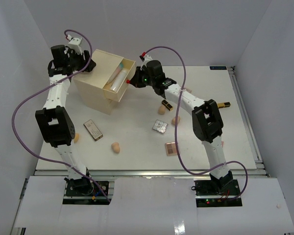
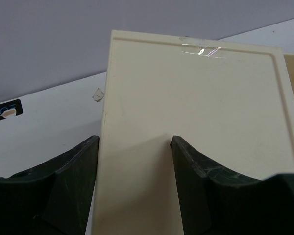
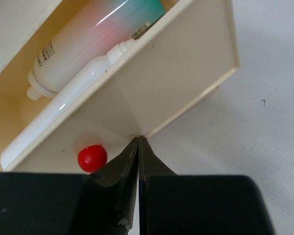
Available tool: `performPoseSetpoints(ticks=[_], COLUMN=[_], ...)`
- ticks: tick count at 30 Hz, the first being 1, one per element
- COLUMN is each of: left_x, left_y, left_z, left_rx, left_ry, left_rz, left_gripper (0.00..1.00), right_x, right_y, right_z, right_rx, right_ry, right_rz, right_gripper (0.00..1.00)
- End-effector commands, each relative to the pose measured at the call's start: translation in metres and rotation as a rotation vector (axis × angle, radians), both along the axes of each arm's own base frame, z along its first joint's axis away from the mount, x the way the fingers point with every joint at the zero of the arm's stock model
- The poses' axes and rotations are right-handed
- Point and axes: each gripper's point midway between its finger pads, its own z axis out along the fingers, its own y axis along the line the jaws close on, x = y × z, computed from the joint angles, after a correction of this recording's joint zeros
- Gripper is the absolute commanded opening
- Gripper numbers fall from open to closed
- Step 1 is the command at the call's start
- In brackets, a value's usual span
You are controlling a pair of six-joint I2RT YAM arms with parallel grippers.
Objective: Organize the makeup
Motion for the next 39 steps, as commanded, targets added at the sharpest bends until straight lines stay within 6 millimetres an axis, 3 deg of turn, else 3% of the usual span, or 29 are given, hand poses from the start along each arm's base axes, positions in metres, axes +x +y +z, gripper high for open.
performPoseSetpoints(ticks=[1,8,15,19,28,34,39], left_x=[-0.059,-0.065,-0.071,-0.075,-0.083,-0.082,-0.078], left_y=[-0.122,-0.139,-0.155,-0.162,-0.165,-0.163,-0.165], left_z=[-0.085,-0.095,-0.106,-0.113,-0.122,-0.130,-0.129], left_rx=[-0.098,-0.118,-0.131,-0.134,-0.168,-0.159,-0.183], left_ry=[0.319,0.345,0.376,0.394,0.433,0.446,0.455], left_rz=[-0.355,-0.411,-0.455,-0.473,-0.492,-0.469,-0.468], left_gripper=[0.68,0.68,0.68,0.68,0.68,0.68,0.68], right_x=[-0.056,-0.069,-0.085,-0.105,-0.077,-0.057,-0.041], right_y=[0.081,0.090,0.098,0.097,0.077,0.052,0.034], right_z=[0.091,0.096,0.085,0.082,0.080,0.075,0.066], right_rx=[0.214,0.198,0.204,0.200,0.149,0.147,0.117], right_ry=[-0.214,-0.277,-0.300,-0.365,-0.437,-0.445,-0.424], right_rz=[0.219,0.281,0.382,0.514,0.454,0.449,0.370], right_gripper=[0.08,0.08,0.09,0.14,0.17,0.29,0.29])
